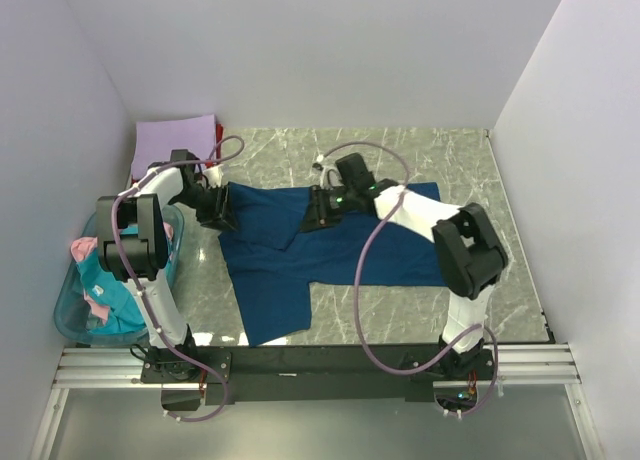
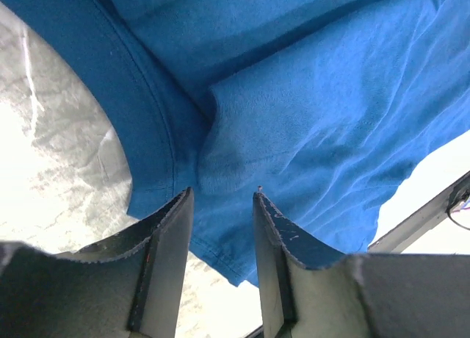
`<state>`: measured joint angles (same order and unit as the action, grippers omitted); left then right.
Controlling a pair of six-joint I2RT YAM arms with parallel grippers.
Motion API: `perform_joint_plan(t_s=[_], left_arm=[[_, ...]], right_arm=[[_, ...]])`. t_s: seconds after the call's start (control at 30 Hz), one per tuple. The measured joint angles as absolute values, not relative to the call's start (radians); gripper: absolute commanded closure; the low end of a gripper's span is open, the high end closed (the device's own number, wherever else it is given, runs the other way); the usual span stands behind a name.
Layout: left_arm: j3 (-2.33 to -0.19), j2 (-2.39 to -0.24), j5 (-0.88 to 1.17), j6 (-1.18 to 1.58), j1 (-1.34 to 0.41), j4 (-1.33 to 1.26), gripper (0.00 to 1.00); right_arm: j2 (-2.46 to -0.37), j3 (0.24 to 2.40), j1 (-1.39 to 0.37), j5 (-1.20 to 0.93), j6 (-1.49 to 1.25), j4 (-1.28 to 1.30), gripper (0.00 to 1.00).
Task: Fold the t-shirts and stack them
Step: Fold the tshirt
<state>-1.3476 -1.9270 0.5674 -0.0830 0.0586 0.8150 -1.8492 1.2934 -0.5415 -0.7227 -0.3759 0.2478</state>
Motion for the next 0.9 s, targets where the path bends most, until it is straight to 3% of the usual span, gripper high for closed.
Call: perform_joint_plan(t_s=[0.27,0.4,0.9], left_arm=[[-1.331,-1.931,0.574,-0.065,0.059,0.781,0.57],[-1.330,-1.945,0.578,-0.063,0.059,0.771,0.57],[-1.324,-1.955,0.583,-0.062,0.057,0.754,0.57]], right_arm=[[-1.990,1.222,-0.607,-0.666,-0.672,-0.017,0.60],[-2.001,1.183,-0.616,-0.619,-0.746,-0.048,0.51],[-2.065,1.231,-0.672,-0.494,-0.833,-0.066,0.52]])
